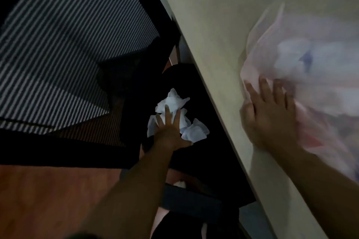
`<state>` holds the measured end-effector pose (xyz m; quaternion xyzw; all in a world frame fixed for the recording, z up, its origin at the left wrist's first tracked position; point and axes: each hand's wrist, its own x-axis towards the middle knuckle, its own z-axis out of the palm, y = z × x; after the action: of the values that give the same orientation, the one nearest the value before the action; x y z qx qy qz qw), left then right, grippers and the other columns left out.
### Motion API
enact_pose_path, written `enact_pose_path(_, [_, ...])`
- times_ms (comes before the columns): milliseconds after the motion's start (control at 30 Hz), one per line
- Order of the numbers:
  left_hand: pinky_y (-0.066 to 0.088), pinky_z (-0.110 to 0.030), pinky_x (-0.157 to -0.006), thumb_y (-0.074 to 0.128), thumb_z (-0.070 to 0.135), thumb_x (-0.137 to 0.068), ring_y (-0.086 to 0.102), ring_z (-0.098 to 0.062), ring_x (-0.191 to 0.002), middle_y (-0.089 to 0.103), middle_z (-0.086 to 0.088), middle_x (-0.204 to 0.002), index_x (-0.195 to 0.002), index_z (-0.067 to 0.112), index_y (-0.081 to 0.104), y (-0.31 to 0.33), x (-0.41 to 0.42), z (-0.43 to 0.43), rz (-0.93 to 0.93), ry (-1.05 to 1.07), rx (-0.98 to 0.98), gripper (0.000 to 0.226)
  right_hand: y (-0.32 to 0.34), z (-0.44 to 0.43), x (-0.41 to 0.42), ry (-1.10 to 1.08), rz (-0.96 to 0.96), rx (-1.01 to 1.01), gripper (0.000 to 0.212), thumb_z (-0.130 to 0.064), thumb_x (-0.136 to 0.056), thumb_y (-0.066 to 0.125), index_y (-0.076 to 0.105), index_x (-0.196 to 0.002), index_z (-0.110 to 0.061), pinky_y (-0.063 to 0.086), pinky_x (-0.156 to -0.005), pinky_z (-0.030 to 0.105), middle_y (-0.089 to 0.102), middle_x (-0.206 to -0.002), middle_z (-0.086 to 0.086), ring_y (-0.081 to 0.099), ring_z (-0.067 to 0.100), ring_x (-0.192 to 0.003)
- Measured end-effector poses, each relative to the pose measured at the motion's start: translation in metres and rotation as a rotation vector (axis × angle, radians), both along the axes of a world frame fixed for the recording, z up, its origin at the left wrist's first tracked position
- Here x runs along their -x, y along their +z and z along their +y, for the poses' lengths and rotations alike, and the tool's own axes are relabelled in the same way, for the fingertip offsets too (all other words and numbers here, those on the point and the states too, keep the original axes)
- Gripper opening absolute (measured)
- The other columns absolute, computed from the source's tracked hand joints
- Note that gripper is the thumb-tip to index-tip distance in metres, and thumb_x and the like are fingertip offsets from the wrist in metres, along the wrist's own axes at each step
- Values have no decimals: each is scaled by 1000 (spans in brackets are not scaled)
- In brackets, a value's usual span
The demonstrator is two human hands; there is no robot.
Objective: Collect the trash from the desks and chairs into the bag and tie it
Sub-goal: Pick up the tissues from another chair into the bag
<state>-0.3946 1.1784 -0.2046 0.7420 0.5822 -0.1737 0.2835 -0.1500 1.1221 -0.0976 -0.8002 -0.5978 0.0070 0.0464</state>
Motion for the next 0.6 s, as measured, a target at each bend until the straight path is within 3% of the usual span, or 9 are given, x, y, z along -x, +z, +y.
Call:
enact_pose_path(133, [0, -76, -108, 70, 80, -57, -34, -47, -139, -48, -3, -150, -146, 45, -28, -45, -11, 29, 6, 29, 82, 137, -1, 4, 1, -31, 25, 7, 55, -36, -94, 31, 34, -149, -32, 18, -117, 52, 32, -158, 7, 23, 35, -146])
enact_pose_path(267, [11, -77, -106, 77, 69, -61, -20, -49, -144, -39, -4, -156, -146, 53, -21, -59, -23, 49, 64, 65, 133, 131, -1, 5, 3, -43, 42, -15, 55, -35, -94, 32, 36, -148, -33, 17, -118, 50, 32, -158, 6, 23, 33, -146])
enact_pose_path(367, [35, -58, -104, 79, 56, -67, 18, -44, -138, 5, -8, -157, -148, 49, 14, -70, -21, 55, 35, 120, 87, 104, 0, 5, 5, -55, 48, -29, 55, -35, -93, 33, 38, -148, -32, 17, -117, 49, 33, -157, 7, 25, 33, -145])
enact_pose_path(433, [46, -26, -89, 72, 38, -82, 38, -37, -129, 31, -14, -144, -143, 25, 39, -74, -22, 59, -209, 291, 37, 70, 1, 6, 5, -53, 60, -18, 55, -35, -94, 32, 37, -148, -32, 16, -118, 48, 32, -158, 7, 24, 33, -146])
enact_pose_path(467, [44, -13, -74, 64, 23, -91, 47, -30, -125, 39, -18, -143, -141, 10, 45, -72, -25, 58, -336, 394, 92, 55, 2, 6, 5, -51, 66, -12, 55, -35, -94, 32, 37, -148, -32, 14, -118, 48, 31, -158, 6, 23, 32, -146])
enact_pose_path(533, [38, -8, -56, 48, 4, -99, 60, -17, -111, 46, -22, -143, -138, -7, 46, -63, -28, 56, -459, 524, 219, 40, 3, 7, 6, -60, 80, -6, 55, -35, -94, 31, 37, -148, -32, 14, -118, 48, 30, -158, 5, 21, 32, -146])
enact_pose_path(600, [42, -13, -58, 44, 1, -98, 57, -27, -115, 50, -23, -140, -133, -8, 51, -56, -25, 53, -489, 464, 184, 37, 4, 7, 7, -70, 90, -2, 55, -35, -93, 31, 37, -148, -33, 13, -118, 48, 30, -159, 5, 21, 31, -147])
